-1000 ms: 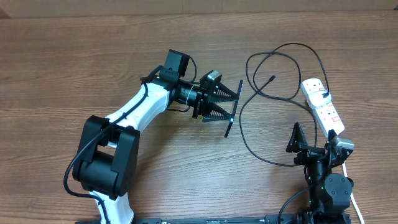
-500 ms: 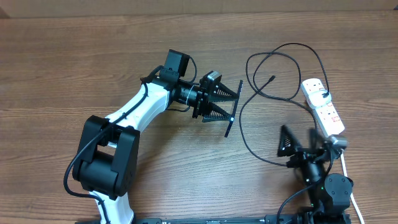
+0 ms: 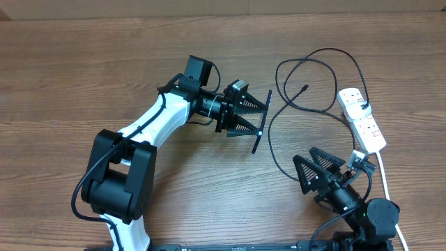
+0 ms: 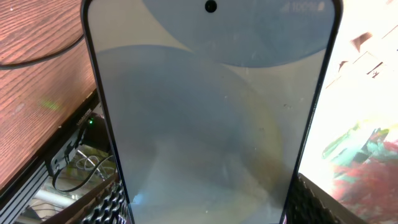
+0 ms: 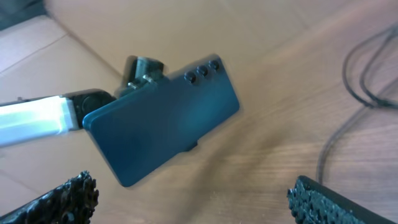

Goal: Plug charger to phone and switch on socket
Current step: 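Move the right gripper toward the phone held by the left gripper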

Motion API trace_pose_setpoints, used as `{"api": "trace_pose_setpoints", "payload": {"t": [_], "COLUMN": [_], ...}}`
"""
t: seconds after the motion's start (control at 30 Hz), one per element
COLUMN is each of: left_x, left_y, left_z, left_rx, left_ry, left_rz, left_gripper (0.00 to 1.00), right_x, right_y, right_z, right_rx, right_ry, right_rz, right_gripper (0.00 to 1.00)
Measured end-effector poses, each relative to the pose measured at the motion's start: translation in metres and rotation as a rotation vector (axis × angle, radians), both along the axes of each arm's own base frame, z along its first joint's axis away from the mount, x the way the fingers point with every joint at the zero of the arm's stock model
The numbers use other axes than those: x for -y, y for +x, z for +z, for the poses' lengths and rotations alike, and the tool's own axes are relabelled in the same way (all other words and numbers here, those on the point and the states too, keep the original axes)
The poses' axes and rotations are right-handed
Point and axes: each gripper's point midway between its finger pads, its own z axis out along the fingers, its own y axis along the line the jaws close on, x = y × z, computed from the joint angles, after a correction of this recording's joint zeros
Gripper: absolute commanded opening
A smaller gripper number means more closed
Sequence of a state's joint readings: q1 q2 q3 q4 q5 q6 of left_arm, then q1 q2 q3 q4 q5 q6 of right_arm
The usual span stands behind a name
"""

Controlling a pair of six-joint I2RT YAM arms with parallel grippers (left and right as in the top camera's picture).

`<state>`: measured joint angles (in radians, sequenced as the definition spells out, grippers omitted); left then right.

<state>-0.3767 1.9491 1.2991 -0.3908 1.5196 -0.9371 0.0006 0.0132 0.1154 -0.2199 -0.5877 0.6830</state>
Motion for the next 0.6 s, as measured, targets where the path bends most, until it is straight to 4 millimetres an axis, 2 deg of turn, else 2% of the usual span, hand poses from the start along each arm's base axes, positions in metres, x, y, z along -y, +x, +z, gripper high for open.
{"api": "trace_pose_setpoints", "payload": {"t": [0.07,0.13,0.2,0.37,0.6], "left_x": [0.0,0.0,0.0,-0.002,-0.003], "left_y": [0.0,0.0,0.0,0.001,0.002], "left_z": [0.0,0.0,0.0,0.001,0.001], "left_rx": [0.002,0.001,0.001,-0.003,-0.003], "left_ry": [0.0,-0.001,-0.003,-0.006,-0.006], "left_rz": [0.0,0.0,-0.001,0.003,0.004], "left_gripper": [0.46,0.46,0.47,0.47,0.46], "right_x": [0.004,0.012,0.021,0.036,0.04], "right_y": [-0.004,-0.009,-0.015,-0.027,-0.026], "right_z": [-0.005,-0.002,0.016,0.081,0.097], "right_rx": [-0.063,-0.106,-0.109,-0.07,-0.211], "right_ry": [-0.047,-0.105,-0.172,-0.288,-0.338], "right_rz": [-0.027,-0.068,-0.118,-0.193,-0.185], "right_gripper": [1.0,1.0,1.0,0.99,0.99]}}
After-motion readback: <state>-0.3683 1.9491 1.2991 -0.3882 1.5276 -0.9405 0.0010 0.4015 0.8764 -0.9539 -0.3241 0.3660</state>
